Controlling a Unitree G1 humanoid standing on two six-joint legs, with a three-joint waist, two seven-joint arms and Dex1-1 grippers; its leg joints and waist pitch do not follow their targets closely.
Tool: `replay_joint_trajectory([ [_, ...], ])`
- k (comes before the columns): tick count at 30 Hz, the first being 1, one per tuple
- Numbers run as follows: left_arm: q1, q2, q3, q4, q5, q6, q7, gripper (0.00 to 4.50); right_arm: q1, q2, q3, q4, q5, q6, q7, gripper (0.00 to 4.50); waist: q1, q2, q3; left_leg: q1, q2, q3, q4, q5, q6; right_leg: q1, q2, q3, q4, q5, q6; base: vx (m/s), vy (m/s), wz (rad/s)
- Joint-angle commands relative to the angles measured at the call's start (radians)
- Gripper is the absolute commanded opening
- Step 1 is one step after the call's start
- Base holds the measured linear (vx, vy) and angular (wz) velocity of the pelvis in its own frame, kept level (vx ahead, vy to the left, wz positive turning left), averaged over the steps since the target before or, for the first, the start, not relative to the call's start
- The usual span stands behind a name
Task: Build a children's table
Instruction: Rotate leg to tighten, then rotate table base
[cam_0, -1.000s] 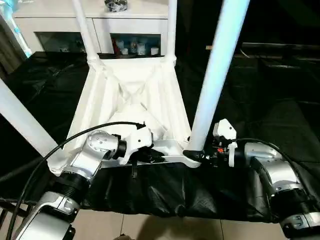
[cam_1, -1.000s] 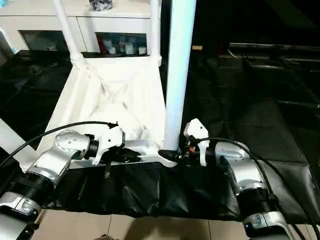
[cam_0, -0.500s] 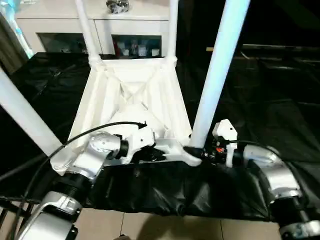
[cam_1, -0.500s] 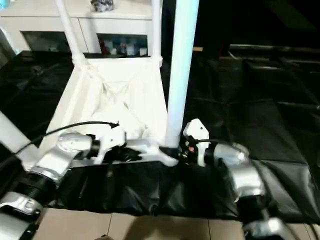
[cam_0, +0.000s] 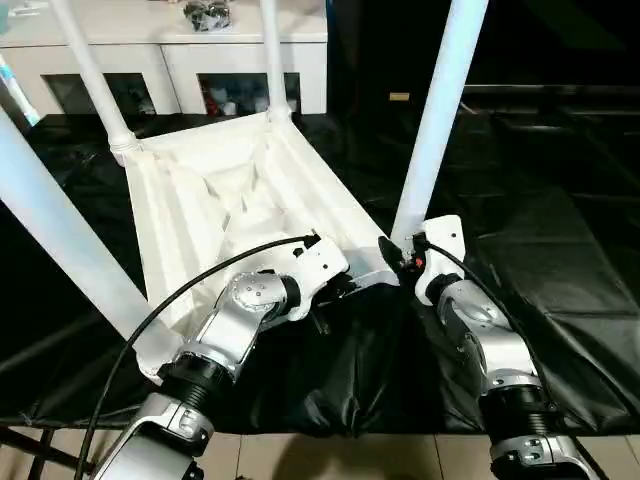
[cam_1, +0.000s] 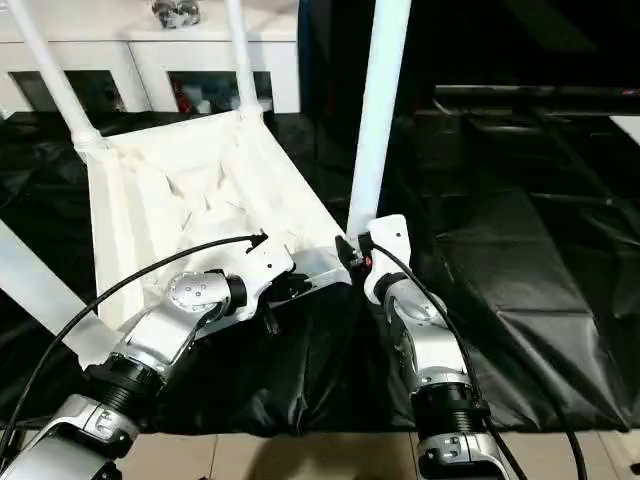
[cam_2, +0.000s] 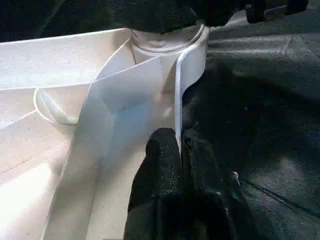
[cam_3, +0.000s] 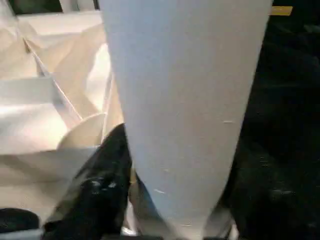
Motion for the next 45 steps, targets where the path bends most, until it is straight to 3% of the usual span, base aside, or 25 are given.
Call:
replay_joint_trajectory([
  [1,-0.014,-0.020,-0.024,-0.040,-0.005,-0.050,0.011,0.00,0.026,0.045,0.062,0.015,0.045,0.041,0.079,2.84,0.004,-0.001,-0.049,-0.008,0.026,-0.007,-0.064,-0.189,0.034,0.045,-0.053,0.037,-0.080,-0.125,-0.215,0.000,0.000,0.00],
  [4,0.005,0.004,-0.025,-0.051,-0.012,-0.068,-0.014,0.00,0.047,-0.006,0.064,-0.011,0.050,0.035,0.130,3.16,0.005,0.006,-0.048,-0.005,0.028,-0.007,-0.066,-0.210,0.033,0.045,-0.052,0.037,-0.082,-0.140,-0.217,0.000,0.000,0.00],
  [7,0.028,0.038,-0.029,-0.062,-0.019,-0.094,-0.054,0.00,0.085,-0.100,0.068,-0.066,0.053,0.028,0.227,3.36,0.010,0.009,-0.050,-0.007,0.028,-0.006,-0.061,-0.187,0.042,0.050,-0.052,0.037,-0.077,-0.082,-0.231,0.000,0.000,0.00],
  [12,0.033,0.061,-0.020,-0.057,-0.024,-0.117,-0.064,0.00,0.128,-0.222,0.041,-0.141,0.078,0.014,0.338,3.61,0.015,0.006,-0.050,-0.011,0.027,-0.004,-0.055,-0.146,0.074,0.054,-0.053,0.035,-0.075,-0.061,-0.239,0.000,0.000,0.00],
  [13,0.035,0.068,-0.016,-0.053,-0.027,-0.127,-0.061,0.00,0.147,-0.266,0.014,-0.175,0.111,0.019,0.386,3.61,0.018,-0.004,-0.050,-0.012,0.026,-0.004,-0.054,-0.140,0.083,0.056,-0.054,0.034,-0.076,-0.071,-0.238,0.000,0.000,0.00],
  [17,0.046,0.069,0.013,-0.051,-0.043,-0.140,-0.032,0.00,0.203,-0.366,-0.021,-0.266,0.192,0.062,0.523,3.61,0.027,-0.003,-0.050,-0.015,0.028,-0.003,-0.049,-0.106,0.124,0.056,-0.053,0.033,-0.073,-0.043,-0.237,0.000,0.000,0.00],
  [19,0.052,0.068,0.025,-0.058,-0.054,-0.137,-0.029,0.00,0.220,-0.394,-0.016,-0.285,0.205,0.068,0.570,3.61,0.023,-0.006,-0.049,-0.018,0.024,-0.003,-0.049,-0.124,0.122,0.057,-0.055,0.030,-0.078,-0.098,-0.228,0.000,0.000,0.00],
  [20,0.057,0.065,0.035,-0.070,-0.069,-0.126,-0.031,0.44,0.229,-0.409,-0.009,-0.296,0.214,0.078,0.593,3.64,0.022,-0.004,-0.046,-0.016,0.024,-0.002,-0.049,-0.142,0.117,0.053,-0.054,0.030,-0.084,-0.147,-0.220,0.000,0.000,0.00],
  [22,0.071,0.056,0.058,-0.107,-0.108,-0.082,-0.043,0.55,0.237,-0.427,0.007,-0.311,0.234,0.109,0.632,3.64,0.021,-0.004,-0.048,-0.019,0.022,-0.004,-0.049,-0.147,0.109,0.053,-0.054,0.029,-0.085,-0.199,-0.213,0.000,0.000,0.00],
  [27,0.145,0.061,0.089,-0.257,-0.186,-0.004,-0.075,0.95,0.230,-0.427,0.068,-0.350,0.269,0.149,0.678,3.64,0.024,-0.003,-0.055,-0.022,0.033,-0.007,-0.041,-0.081,0.137,0.050,-0.053,0.028,-0.062,-0.026,-0.264,0.000,0.000,0.00],
  [28,0.188,0.069,0.100,-0.339,-0.227,0.036,-0.098,0.95,0.211,-0.408,0.085,-0.344,0.268,0.157,0.679,3.64,0.023,-0.008,-0.053,-0.026,0.033,-0.007,-0.043,-0.082,0.141,0.051,-0.054,0.027,-0.062,-0.030,-0.267,0.000,0.000,0.00],
  [29,0.209,0.073,0.104,-0.377,-0.245,0.054,-0.107,1.07,0.204,-0.400,0.092,-0.342,0.268,0.160,0.680,3.64,0.023,-0.003,-0.053,-0.024,0.033,-0.005,-0.044,-0.094,0.140,0.047,-0.056,0.027,-0.064,-0.054,-0.271,0.000,0.000,0.00],
  [31,0.278,0.092,0.112,-0.492,-0.290,0.119,-0.123,1.28,0.161,-0.363,0.097,-0.300,0.254,0.154,0.652,3.64,0.024,-0.026,-0.049,-0.018,0.036,-0.002,-0.045,-0.126,0.126,0.039,-0.054,0.028,-0.070,-0.132,-0.260,0.000,0.000,0.00],
  [32,0.279,0.093,0.112,-0.496,-0.291,0.120,-0.124,1.34,0.160,-0.363,0.097,-0.299,0.254,0.155,0.651,3.64,0.023,-0.020,-0.045,-0.022,0.037,-0.006,-0.050,-0.134,0.118,0.040,-0.056,0.028,-0.066,-0.155,-0.259,0.000,0.000,0.00],
  [33,0.329,0.115,0.112,-0.572,-0.318,0.159,-0.129,1.36,0.131,-0.348,0.102,-0.274,0.251,0.162,0.656,3.64,0.028,-0.033,-0.043,-0.016,0.039,-0.003,-0.051,-0.152,0.105,0.036,-0.055,0.029,-0.072,-0.196,-0.244,0.000,0.000,0.00],
  [34,0.329,0.115,0.112,-0.572,-0.318,0.159,-0.129,1.57,0.131,-0.348,0.102,-0.274,0.251,0.162,0.656,3.64,0.029,-0.028,-0.043,-0.018,0.039,-0.006,-0.052,-0.152,0.099,0.038,-0.057,0.030,-0.068,-0.201,-0.241,0.000,0.000,0.00],
  [35,0.386,0.142,0.112,-0.651,-0.340,0.196,-0.135,1.57,0.102,-0.341,0.111,-0.242,0.248,0.159,0.673,3.64,0.031,-0.049,-0.039,-0.016,0.037,0.000,-0.053,-0.157,0.095,0.033,-0.052,0.031,-0.076,-0.220,-0.221,0.000,0.000,0.00],
  [36,0.386,0.142,0.112,-0.651,-0.340,0.196,-0.135,1.71,0.102,-0.341,0.111,-0.242,0.248,0.159,0.673,3.64,0.040,-0.031,-0.039,-0.016,0.040,-0.006,-0.057,-0.151,0.085,0.034,-0.057,0.031,-0.071,-0.223,-0.220,0.000,0.000,0.00],
  [37,0.415,0.157,0.113,-0.693,-0.353,0.217,-0.134,1.79,0.087,-0.340,0.117,-0.225,0.250,0.158,0.681,3.64,0.042,-0.032,-0.041,-0.010,0.041,-0.004,-0.055,-0.149,0.074,0.030,-0.053,0.033,-0.069,-0.204,-0.214,0.000,0.000,0.00],
  [38,0.447,0.171,0.117,-0.742,-0.366,0.244,-0.131,1.83,0.075,-0.341,0.126,-0.213,0.252,0.156,0.687,3.64,0.041,-0.051,-0.041,-0.010,0.041,-0.002,-0.056,-0.142,0.073,0.031,-0.052,0.032,-0.069,-0.184,-0.216,0.000,0.000,0.00],
  [39,0.479,0.185,0.123,-0.785,-0.376,0.264,-0.129,1.90,0.061,-0.340,0.129,-0.192,0.248,0.148,0.689,3.64,0.045,-0.062,-0.042,-0.011,0.041,-0.002,-0.056,-0.121,0.075,0.035,-0.052,0.031,-0.061,-0.137,-0.222,0.000,0.000,0.00],
  [40,0.492,0.190,0.125,-0.802,-0.380,0.272,-0.128,2.02,0.055,-0.340,0.131,-0.184,0.247,0.144,0.690,3.64,0.047,-0.053,-0.042,-0.012,0.041,-0.004,-0.056,-0.108,0.077,0.034,-0.053,0.032,-0.056,-0.104,-0.232,0.000,0.000,0.00],
  [42,0.537,0.210,0.137,-0.862,-0.392,0.302,-0.126,2.24,0.034,-0.337,0.132,-0.149,0.238,0.128,0.684,3.64,0.051,-0.051,-0.042,-0.004,0.040,0.001,-0.053,-0.107,0.076,0.028,-0.048,0.033,-0.058,-0.087,-0.232,0.000,0.000,0.00],
  [43,0.602,0.240,0.158,-0.931,-0.403,0.326,-0.128,2.24,-0.003,-0.330,0.123,-0.084,0.220,0.097,0.654,3.64,0.056,-0.085,-0.039,-0.017,0.039,-0.002,-0.057,-0.098,0.079,0.040,-0.056,0.031,-0.052,-0.081,-0.233,0.000,0.000,0.00],
  [45,0.625,0.251,0.167,-0.953,-0.406,0.331,-0.131,2.43,-0.018,-0.327,0.117,-0.057,0.211,0.084,0.637,3.64,0.055,-0.076,-0.035,-0.016,0.040,-0.002,-0.061,-0.126,0.067,0.035,-0.057,0.031,-0.058,-0.138,-0.226,0.000,0.000,0.00],
])
